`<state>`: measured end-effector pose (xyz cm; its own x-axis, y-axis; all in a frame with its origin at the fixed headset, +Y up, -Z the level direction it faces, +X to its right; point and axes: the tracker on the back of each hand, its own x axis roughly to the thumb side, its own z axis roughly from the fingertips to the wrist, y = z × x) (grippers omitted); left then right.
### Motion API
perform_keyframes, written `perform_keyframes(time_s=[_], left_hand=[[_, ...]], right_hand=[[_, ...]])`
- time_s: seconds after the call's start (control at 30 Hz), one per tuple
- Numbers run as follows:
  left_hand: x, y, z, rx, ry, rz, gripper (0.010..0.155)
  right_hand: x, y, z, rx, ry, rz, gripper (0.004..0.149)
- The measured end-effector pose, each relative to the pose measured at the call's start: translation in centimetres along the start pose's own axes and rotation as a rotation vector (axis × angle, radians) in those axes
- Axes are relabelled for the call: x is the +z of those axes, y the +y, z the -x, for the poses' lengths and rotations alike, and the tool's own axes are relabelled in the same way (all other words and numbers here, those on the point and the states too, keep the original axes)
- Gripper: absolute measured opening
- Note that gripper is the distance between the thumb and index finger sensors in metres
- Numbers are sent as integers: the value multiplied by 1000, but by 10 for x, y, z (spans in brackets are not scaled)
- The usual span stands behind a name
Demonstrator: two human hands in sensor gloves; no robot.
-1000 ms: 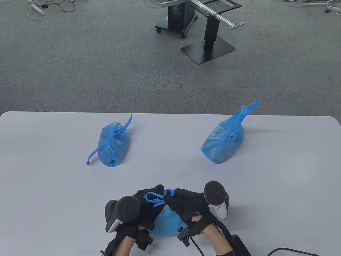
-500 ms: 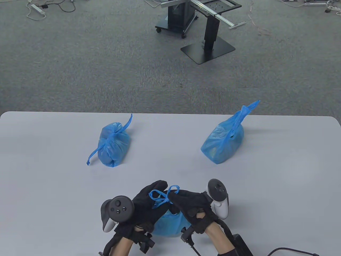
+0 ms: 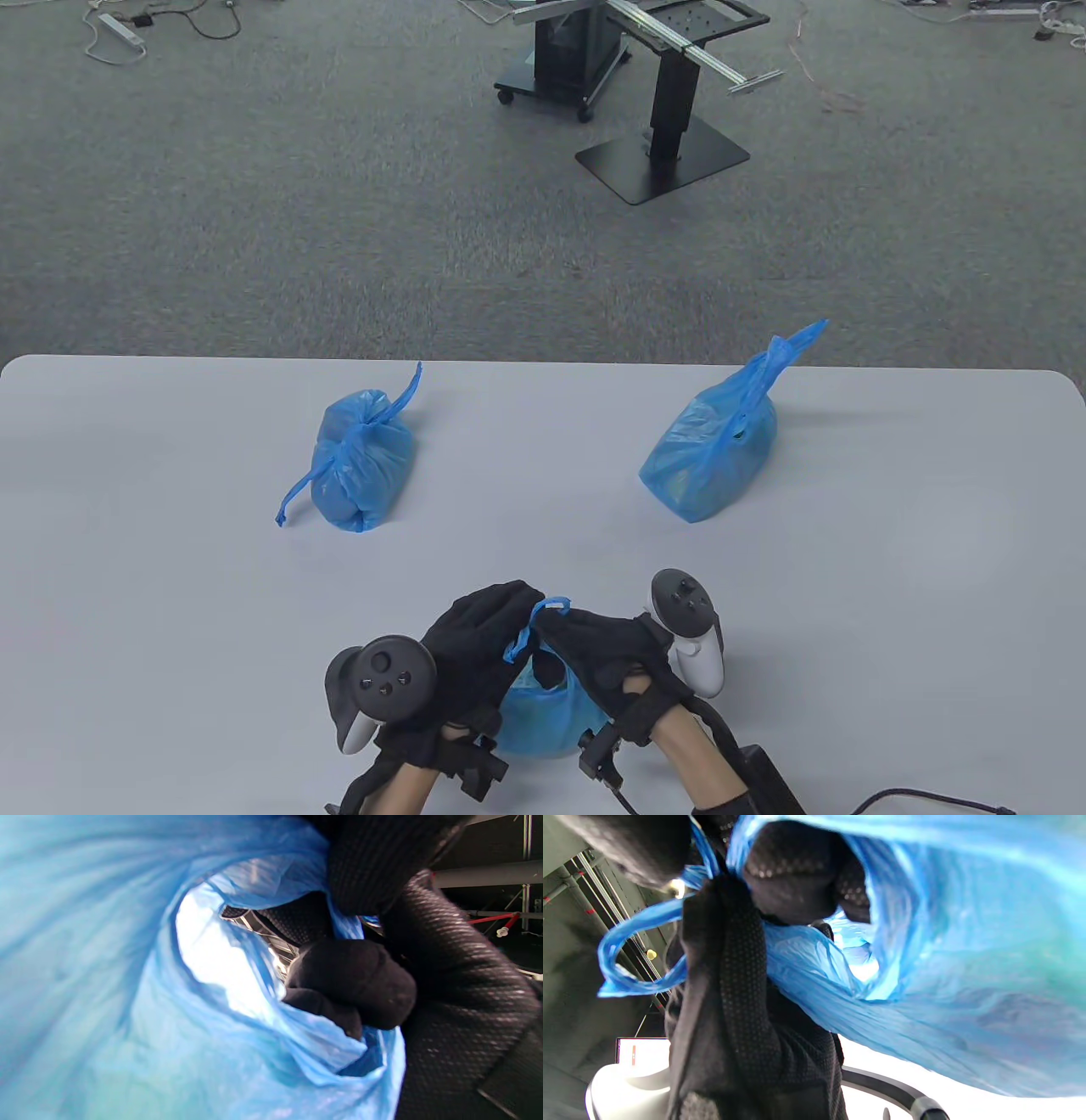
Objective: Tie knot on plastic bag top
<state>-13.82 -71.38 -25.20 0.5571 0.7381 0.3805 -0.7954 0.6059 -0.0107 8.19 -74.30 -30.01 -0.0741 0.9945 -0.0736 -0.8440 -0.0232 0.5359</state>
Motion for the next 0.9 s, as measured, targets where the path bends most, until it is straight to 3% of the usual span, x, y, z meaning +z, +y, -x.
perform_keyframes(time_s=[0.27, 0.47, 0.73, 0.9], left_hand=[[1, 3, 5, 10, 71, -57, 48], [1, 3, 16, 175, 178, -52, 48], [3, 2, 29, 345, 287, -19, 48], [2, 2, 31, 347, 293, -6, 48]], right_hand=[[2, 0, -1, 14, 1, 37, 79], [7, 7, -10, 122, -74, 97, 78], [17, 28, -32, 653, -265, 242, 89], [21, 37, -35, 923, -332, 288, 90]])
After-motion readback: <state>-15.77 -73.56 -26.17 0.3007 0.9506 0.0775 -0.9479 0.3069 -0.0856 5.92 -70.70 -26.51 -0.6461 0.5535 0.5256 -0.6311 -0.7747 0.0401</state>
